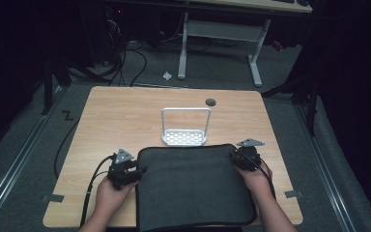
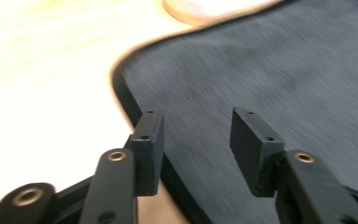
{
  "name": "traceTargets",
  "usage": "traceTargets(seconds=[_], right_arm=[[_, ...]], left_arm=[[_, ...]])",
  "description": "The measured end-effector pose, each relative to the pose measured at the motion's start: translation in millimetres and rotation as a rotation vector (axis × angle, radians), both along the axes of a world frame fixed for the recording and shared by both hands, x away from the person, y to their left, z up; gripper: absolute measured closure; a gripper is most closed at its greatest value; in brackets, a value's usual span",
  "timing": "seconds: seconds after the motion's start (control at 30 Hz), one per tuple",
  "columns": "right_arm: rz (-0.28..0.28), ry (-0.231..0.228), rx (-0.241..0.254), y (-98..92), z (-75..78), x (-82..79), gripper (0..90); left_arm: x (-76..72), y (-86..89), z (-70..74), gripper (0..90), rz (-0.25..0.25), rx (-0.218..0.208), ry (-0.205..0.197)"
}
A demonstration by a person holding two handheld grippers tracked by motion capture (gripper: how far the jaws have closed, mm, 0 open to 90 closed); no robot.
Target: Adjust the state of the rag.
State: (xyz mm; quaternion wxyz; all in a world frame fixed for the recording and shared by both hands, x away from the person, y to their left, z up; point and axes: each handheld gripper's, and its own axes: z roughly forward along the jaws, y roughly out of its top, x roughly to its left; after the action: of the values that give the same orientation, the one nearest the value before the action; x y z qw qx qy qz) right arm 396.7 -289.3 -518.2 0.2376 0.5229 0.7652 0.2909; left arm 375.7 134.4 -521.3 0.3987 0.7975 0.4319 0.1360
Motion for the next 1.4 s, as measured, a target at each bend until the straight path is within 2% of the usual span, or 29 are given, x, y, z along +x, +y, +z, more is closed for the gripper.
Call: traceTargets(seconds=[0.03, 0.1, 0.17, 0.23, 0.3, 0.4, 0.47, 0.53, 0.6, 0.63, 0.67, 0.7, 0.77, 0.8, 0.87, 0.93, 1.0, 1.03, 1.1, 1.27, 1.33, 1.4], right_arm=[[-0.005, 0.017, -0.012, 0.4, -2.3, 3.8, 75.9], [-0.017, 0.009, -0.012, -1.7, -6.1, 9.1, 77.0], [-0.037, 0.004, -0.027, -5.3, -5.8, 12.7, 77.0], [-0.054, 0.004, -0.012, -11.9, -6.2, 17.6, 77.7], [-0.062, 0.002, 0.006, -16.9, -6.8, 20.8, 78.3], [-0.058, 0.005, 0.002, -16.4, -3.8, 18.3, 78.9], [-0.031, -0.029, 0.016, -14.4, 2.4, 8.6, 78.9], [-0.012, -0.054, 0.034, -11.3, 8.1, -3.5, 78.8], [0.008, -0.083, 0.035, -7.5, 12.0, -15.6, 77.8], [0.018, -0.096, 0.039, -5.7, 13.2, -21.2, 77.4], [0.028, -0.105, 0.043, -4.2, 13.7, -25.9, 76.8], [0.035, -0.108, 0.051, -3.2, 13.7, -29.4, 75.9], [0.04, -0.103, 0.089, -2.8, 11.6, -34.4, 74.7], [0.045, -0.099, 0.09, -1.7, 10.1, -36.0, 73.6], [0.064, -0.098, 0.074, 2.5, 7.7, -39.5, 71.2], [0.091, -0.099, 0.062, 6.4, 6.4, -42.2, 68.6], [0.108, -0.106, 0.049, 10.3, 6.6, -44.7, 65.3], [0.115, -0.111, 0.048, 12.3, 7.2, -45.9, 63.9], [0.132, -0.12, 0.047, 15.8, 9.2, -47.6, 60.6], [0.186, -0.14, 0.048, 33.9, 14.6, -55.0, 57.5], [0.211, -0.15, 0.054, 45.4, 18.0, -59.2, 58.4], [0.245, -0.162, 0.053, 58.2, 20.6, -62.9, 58.1]], left_arm=[[7.3, -3.4, -2.3, 58.4, 0.005, 0.021, 0.001], [17.4, -9.5, -7.9, 59.4, 0.009, 0.055, 0.017], [23.5, -16.6, -9.8, 60.6, 0.008, 0.091, -0.024], [30.0, -22.9, -9.5, 60.9, 0.006, 0.11, -0.031], [34.3, -25.1, -9.3, 60.9, 0.004, 0.099, -0.025], [33.6, -21.7, -7.0, 60.1, -0.006, 0.097, -0.017], [33.8, -15.7, -3.7, 58.0, 0.005, 0.096, -0.03], [38.4, -7.6, -1.5, 56.0, 0.031, 0.067, -0.039], [45.1, 0.1, -1.4, 54.9, 0.061, 0.02, -0.042], [49.2, 3.1, -2.4, 54.3, 0.073, -0.004, -0.038], [54.9, 4.7, -3.0, 53.9, 0.069, -0.014, -0.011], [60.1, 4.3, -4.0, 53.2, 0.064, -0.01, 0.004], [67.4, 0.7, -4.5, 52.7, 0.065, -0.016, 0.004], [71.1, -1.9, -4.0, 52.7, 0.072, -0.023, 0.005], [73.9, -7.9, -4.8, 52.1, 0.071, -0.013, 0.008], [74.6, -16.5, -8.4, 51.5, 0.064, 0.047, 0.024], [69.4, -22.8, -10.1, 51.1, 0.059, 0.099, -0.019], [67.0, -25.0, -10.4, 51.7, 0.061, 0.11, -0.028], [63.5, -27.1, -10.8, 58.5, 0.061, 0.111, -0.038], [61.2, -27.8, -12.3, 69.4, 0.055, 0.082, -0.043], [61.9, -25.6, -12.9, 75.0, 0.049, 0.049, -0.029], [63.0, -20.0, -15.8, 78.9, 0.043, -0.02, -0.012]])
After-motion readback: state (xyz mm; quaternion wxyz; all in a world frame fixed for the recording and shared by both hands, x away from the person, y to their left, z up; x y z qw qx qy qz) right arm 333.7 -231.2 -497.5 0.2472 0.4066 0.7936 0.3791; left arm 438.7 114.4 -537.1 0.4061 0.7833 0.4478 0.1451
